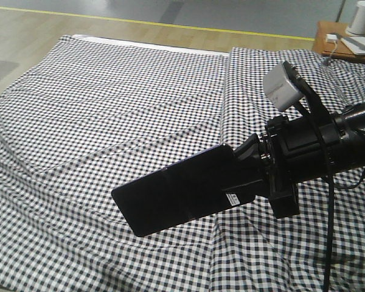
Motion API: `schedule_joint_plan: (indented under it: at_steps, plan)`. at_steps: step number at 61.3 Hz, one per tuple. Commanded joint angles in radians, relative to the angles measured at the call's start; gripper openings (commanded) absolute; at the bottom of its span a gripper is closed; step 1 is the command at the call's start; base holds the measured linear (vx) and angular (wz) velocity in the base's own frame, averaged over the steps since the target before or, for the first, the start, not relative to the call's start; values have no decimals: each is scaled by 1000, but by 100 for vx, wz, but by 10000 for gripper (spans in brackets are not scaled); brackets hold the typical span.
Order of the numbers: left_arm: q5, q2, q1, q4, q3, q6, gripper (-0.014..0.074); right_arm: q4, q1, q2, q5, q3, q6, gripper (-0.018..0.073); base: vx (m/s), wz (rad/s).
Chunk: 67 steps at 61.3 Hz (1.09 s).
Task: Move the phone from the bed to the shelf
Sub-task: 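Hold the phone in the right gripper while the base turns away from the bed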
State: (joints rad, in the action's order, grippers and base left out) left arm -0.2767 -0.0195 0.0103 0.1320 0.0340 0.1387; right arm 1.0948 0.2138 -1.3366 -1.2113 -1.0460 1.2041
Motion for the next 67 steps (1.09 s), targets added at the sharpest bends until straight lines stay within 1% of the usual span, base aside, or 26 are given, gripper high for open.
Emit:
schedule_joint_plan:
  at_steps: [1, 35, 67]
  plan:
    - [73, -5, -3, 7, 2, -4, 1, 92, -1, 29, -80, -23, 7, -1, -6, 24]
    - [73, -5, -3, 7, 2, -4, 1, 92, -1, 29, -80, -23, 7, -1, -7, 28]
    - [73, -5, -3, 7, 2, -4, 1, 92, -1, 29, -80, -23, 7, -1, -10, 41]
